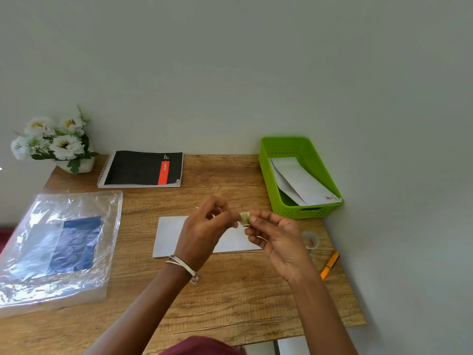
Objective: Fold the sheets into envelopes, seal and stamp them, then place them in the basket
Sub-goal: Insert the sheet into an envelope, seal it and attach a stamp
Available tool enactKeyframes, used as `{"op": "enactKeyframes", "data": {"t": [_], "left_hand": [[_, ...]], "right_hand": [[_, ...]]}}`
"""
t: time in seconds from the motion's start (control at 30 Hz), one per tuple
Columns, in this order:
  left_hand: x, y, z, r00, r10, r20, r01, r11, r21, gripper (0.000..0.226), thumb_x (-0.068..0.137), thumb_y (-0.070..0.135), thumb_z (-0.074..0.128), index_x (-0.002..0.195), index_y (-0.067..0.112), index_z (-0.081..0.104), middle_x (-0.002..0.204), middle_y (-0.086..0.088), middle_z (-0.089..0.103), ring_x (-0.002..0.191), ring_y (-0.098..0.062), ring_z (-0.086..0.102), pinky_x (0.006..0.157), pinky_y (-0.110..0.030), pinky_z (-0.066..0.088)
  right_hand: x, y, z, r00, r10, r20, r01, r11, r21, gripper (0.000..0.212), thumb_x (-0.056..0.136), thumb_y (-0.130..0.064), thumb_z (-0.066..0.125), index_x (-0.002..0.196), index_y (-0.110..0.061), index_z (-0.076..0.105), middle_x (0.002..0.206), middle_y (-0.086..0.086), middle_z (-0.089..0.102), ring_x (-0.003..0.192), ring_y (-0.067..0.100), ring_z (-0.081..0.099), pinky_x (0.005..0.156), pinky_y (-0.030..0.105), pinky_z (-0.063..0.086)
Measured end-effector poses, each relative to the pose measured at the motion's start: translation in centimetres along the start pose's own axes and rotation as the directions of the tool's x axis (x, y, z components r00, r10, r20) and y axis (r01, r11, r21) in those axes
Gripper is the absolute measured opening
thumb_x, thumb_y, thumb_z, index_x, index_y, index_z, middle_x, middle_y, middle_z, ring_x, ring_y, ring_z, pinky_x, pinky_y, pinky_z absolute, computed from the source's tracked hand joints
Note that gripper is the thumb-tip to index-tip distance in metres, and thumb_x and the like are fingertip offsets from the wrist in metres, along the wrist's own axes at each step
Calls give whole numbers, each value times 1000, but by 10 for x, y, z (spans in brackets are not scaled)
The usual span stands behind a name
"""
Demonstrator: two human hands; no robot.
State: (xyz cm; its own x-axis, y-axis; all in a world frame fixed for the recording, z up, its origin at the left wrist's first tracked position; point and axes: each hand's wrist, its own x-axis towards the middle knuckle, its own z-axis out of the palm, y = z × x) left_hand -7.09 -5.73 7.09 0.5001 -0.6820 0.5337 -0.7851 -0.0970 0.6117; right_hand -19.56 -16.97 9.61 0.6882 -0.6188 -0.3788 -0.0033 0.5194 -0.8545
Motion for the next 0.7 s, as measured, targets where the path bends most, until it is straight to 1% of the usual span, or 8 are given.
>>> {"op": "enactKeyframes", "data": {"t": [0.07, 0.17, 0.3, 0.43, 0.5, 0.57, 0.63, 0.7], "left_hand": [[0, -8, 1, 995, 86, -53, -85, 996, 27, 7, 83, 17, 66, 89, 17, 69, 87, 2, 61, 75, -5, 55, 61, -15, 48], [4, -7, -2, 990, -132, -53, 118, 970, -212, 10, 87, 22, 59, 88, 20, 69, 81, 12, 66, 69, -2, 61, 60, -9, 47], [2, 2, 2, 878, -442, 184, 475, 756, -450, 30, 88, 36, 50, 85, 15, 72, 72, 0, 71, 63, -16, 66, 56, -22, 51], [3, 10, 5, 762, -572, 303, 636, 577, -512, 40, 81, 48, 56, 85, 12, 72, 75, -5, 72, 67, -23, 67, 60, -29, 53], [5, 10, 7, 743, -589, 319, 660, 564, -497, 27, 80, 38, 65, 85, 13, 73, 75, -4, 73, 66, -19, 67, 63, -31, 54], [5, 8, 10, 740, -599, 306, 665, 583, -467, 13, 78, 23, 71, 87, 13, 73, 74, -4, 72, 64, -15, 66, 62, -28, 55], [3, 5, 14, 744, -603, 289, 662, 608, -438, 12, 77, 15, 73, 89, 13, 72, 72, -3, 72, 62, -11, 65, 58, -21, 54], [3, 0, 18, 759, -588, 279, 648, 643, -409, 15, 76, 12, 74, 90, 15, 72, 71, 0, 72, 62, -6, 65, 59, -16, 51]], "right_hand": [[1, 0, 0, 999, -38, -10, 38, 998, -43, 8, 85, -5, 65, 92, -3, 69, 84, 18, 72, 64, 19, 65, 60, 25, 54], [1, 1, 0, 993, -115, -26, 111, 984, -139, 11, 88, -9, 63, 95, -2, 68, 87, 17, 74, 69, 19, 66, 62, 25, 52], [3, 9, -1, 956, -286, -63, 243, 895, -373, 10, 91, -11, 61, 97, -9, 69, 84, 6, 76, 74, 15, 70, 65, 24, 52], [5, 21, -2, 851, -523, 49, 400, 584, -706, 11, 92, -19, 61, 98, -24, 69, 89, -8, 73, 84, 9, 67, 71, 32, 56], [7, 27, -2, 771, -614, 169, 462, 356, -812, 21, 93, -22, 55, 107, -17, 70, 93, -5, 71, 85, 11, 65, 71, 36, 55], [8, 32, -3, 727, -649, 225, 482, 248, -840, 29, 91, -22, 53, 113, -13, 68, 95, 0, 71, 86, 14, 65, 72, 36, 54], [8, 35, -4, 738, -649, 184, 475, 306, -825, 27, 91, -20, 55, 114, -12, 68, 96, -2, 71, 86, 12, 65, 73, 30, 53], [11, 37, -6, 800, -593, 86, 414, 443, -795, 22, 91, -16, 61, 111, -14, 70, 90, -8, 70, 83, 5, 64, 69, 23, 53]]}}
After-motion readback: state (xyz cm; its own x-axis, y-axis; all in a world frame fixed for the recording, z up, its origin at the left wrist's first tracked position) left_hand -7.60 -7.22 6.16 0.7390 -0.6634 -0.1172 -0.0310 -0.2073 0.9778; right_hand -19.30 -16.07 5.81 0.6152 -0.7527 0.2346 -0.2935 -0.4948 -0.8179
